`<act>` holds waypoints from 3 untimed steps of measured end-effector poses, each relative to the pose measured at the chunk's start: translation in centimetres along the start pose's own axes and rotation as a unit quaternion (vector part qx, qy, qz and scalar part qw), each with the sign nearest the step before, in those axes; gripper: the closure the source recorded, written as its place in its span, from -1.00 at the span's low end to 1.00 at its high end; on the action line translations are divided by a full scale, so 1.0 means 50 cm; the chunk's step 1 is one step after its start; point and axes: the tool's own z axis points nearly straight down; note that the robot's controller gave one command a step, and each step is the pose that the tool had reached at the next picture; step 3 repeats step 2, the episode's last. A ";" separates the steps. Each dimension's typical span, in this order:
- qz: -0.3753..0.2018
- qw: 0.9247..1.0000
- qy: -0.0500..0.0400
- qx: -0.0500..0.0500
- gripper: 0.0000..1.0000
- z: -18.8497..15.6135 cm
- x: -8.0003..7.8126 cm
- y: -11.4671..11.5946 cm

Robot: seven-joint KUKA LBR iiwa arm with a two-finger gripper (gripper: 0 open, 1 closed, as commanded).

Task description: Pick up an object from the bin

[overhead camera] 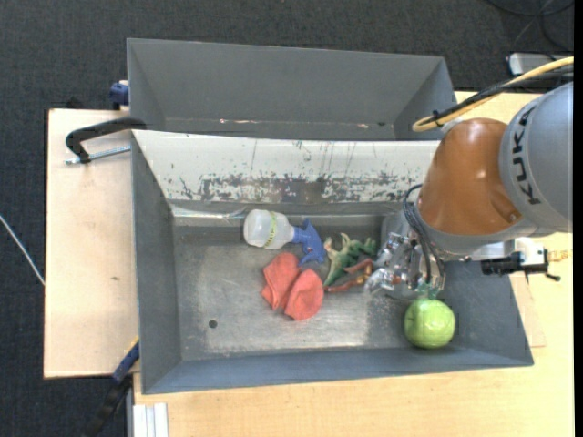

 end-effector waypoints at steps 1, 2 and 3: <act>0.000 1.000 -0.003 -0.001 1.00 -0.042 -0.002 0.001; 0.000 1.000 -0.003 -0.001 1.00 -0.072 -0.002 0.001; 0.000 1.000 -0.003 -0.001 1.00 -0.072 -0.002 0.001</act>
Offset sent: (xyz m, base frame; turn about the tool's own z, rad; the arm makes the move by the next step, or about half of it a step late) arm -0.0001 -0.0001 0.0142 0.0000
